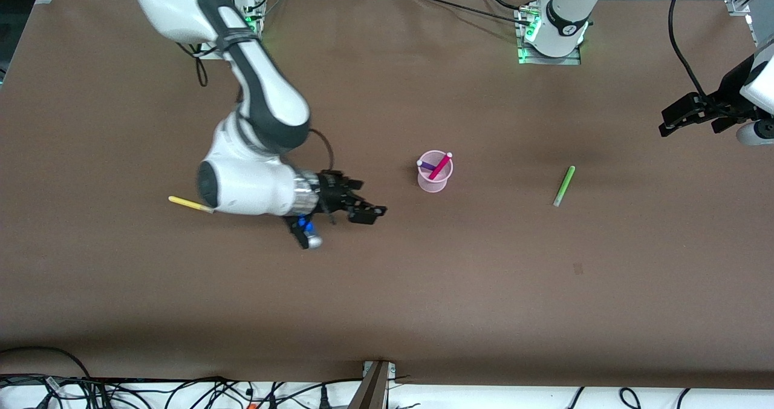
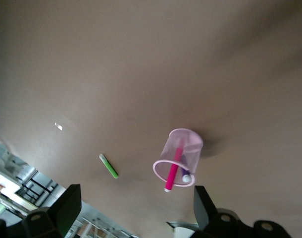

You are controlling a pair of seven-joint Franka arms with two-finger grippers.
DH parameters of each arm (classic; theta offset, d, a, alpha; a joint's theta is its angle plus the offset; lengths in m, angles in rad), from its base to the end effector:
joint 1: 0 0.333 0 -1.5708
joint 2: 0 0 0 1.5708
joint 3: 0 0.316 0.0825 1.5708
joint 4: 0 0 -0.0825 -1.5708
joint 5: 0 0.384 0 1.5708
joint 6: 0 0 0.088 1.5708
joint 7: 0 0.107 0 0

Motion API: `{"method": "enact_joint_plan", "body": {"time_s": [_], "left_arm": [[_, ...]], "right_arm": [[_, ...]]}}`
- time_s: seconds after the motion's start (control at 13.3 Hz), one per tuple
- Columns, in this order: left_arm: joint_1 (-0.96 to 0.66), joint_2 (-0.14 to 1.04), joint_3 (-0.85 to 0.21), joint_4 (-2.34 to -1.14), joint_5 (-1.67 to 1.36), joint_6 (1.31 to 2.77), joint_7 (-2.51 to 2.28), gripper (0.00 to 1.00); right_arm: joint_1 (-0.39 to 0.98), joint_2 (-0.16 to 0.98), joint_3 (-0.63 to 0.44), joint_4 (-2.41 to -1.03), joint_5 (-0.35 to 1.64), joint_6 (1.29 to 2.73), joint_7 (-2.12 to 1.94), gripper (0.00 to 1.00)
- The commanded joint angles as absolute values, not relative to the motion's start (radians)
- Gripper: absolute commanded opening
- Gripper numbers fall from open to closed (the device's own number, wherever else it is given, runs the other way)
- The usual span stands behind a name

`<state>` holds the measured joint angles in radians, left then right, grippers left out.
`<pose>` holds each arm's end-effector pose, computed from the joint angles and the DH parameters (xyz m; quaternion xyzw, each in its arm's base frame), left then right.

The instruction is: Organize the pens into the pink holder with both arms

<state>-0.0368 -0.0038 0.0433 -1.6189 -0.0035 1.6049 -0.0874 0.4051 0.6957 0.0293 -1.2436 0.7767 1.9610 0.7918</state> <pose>0.5555 0.0033 0.6068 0.9989 0.0470 -0.0052 0.0016 0.6645 0.3524 0.3748 -0.8815 0.3050 0.1992 0.3005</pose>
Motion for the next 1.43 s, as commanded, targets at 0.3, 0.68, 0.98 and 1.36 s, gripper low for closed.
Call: {"method": "enact_joint_plan", "body": {"time_s": [0.3,0.68,0.98,1.36], "left_arm": [[-0.037,0.011,0.041,-1.586,0.023,1.58,-0.094,1.0],[-0.037,0.009,0.041,-1.586,0.023,1.58,-0.092,1.0],[-0.037,0.011,0.041,-1.586,0.023,1.58,-0.092,1.0],[-0.037,0.009,0.041,-1.586,0.023,1.58,-0.092,1.0]], "right_arm": [[0.387,0.427,-0.118,-1.327,0.507,1.594,0.468,1.0],[0.387,0.175,-0.181,-1.486,0.26,1.516,0.177,1.0],[0.299,0.009,-0.176,-1.63,0.114,1.532,-0.036,1.0],[0.262,-0.008,-0.189,-1.611,0.034,1.517,-0.068,1.0]]}}
